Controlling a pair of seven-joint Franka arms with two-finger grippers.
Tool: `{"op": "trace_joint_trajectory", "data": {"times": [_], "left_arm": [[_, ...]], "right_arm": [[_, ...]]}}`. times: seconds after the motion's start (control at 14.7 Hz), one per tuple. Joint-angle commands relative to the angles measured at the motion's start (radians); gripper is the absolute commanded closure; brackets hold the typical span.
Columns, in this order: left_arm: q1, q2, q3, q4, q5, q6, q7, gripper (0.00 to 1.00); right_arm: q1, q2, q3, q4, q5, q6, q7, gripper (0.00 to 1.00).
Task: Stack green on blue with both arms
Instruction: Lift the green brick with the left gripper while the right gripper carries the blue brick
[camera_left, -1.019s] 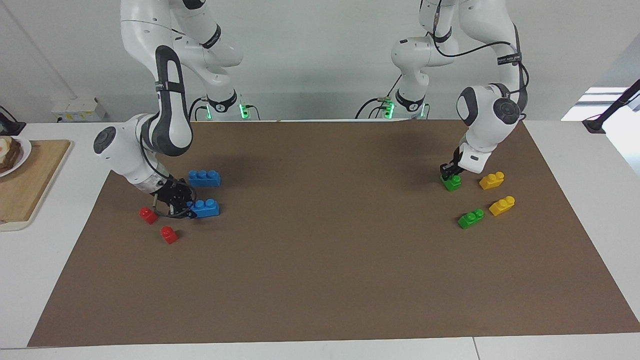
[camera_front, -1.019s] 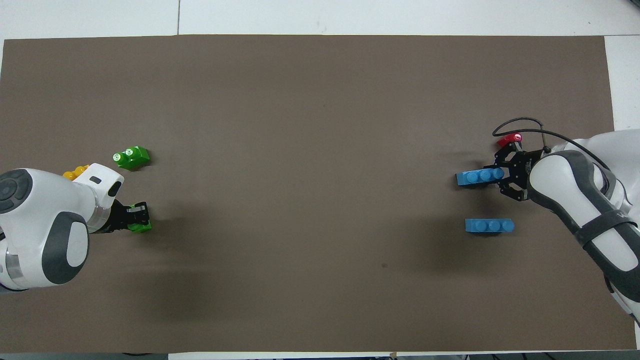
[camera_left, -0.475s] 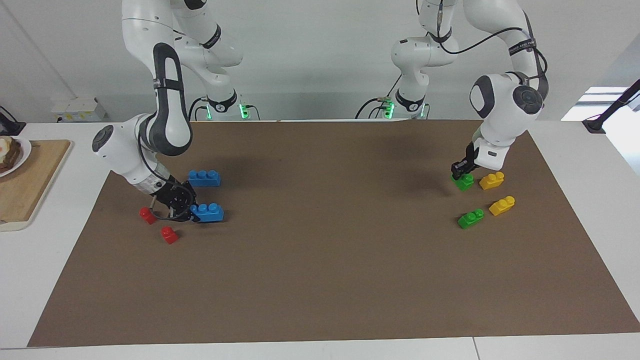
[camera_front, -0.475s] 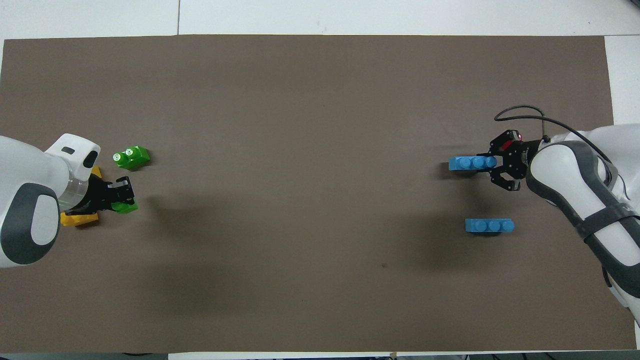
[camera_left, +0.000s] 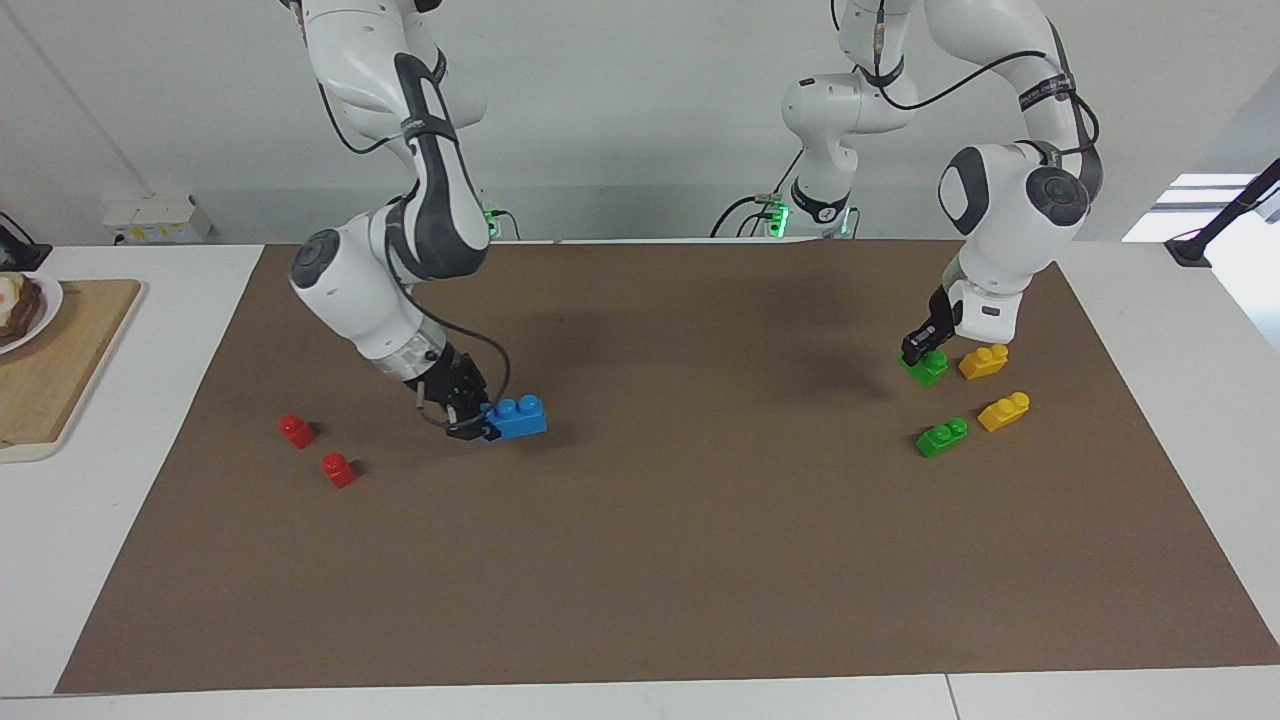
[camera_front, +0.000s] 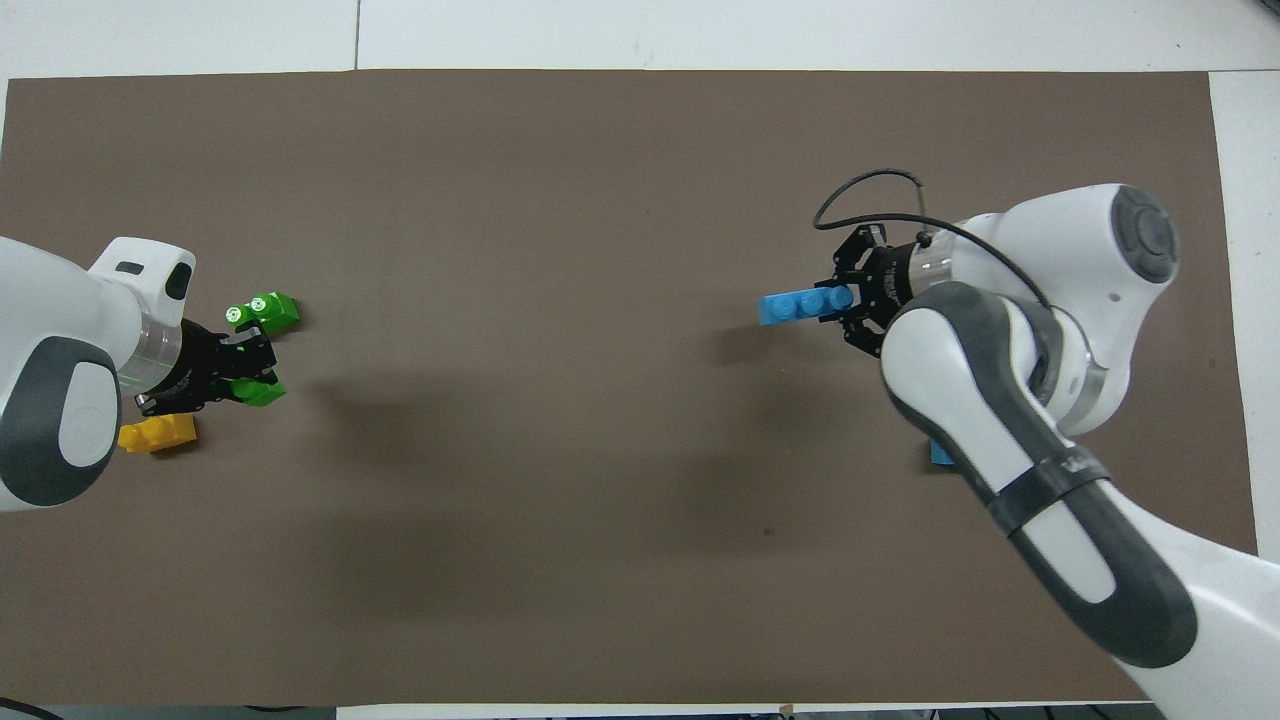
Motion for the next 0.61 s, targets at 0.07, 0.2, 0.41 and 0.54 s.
{"op": "trace_joint_trajectory", "data": {"times": [0.07,0.2,0.41,0.54], "left_arm": [[-0.009,0.015,0.004,0.071,-0.02,-0.068,-0.113,1.0],[-0.023,0.015,0.004,0.072,-0.02,-0.065,-0.176,1.0],[-0.035,0.01,0.004,0.076,-0.02,-0.068,-0.25,1.0],[-0.044,0.004,0.003,0.078,-0.022,-0.074,-0.345,1.0]], "right_arm": [[0.113,0.022,-0.004,0.044,-0.077,-0.023,0.288,1.0],[0.162,0.022,-0.004,0.042,-0.077,-0.019,0.386,1.0],[0.214,0.044,-0.003,0.03,-0.069,0.045,0.436,1.0],[0.221,0.07,-0.003,0.031,-0.057,0.085,0.44,1.0]]}}
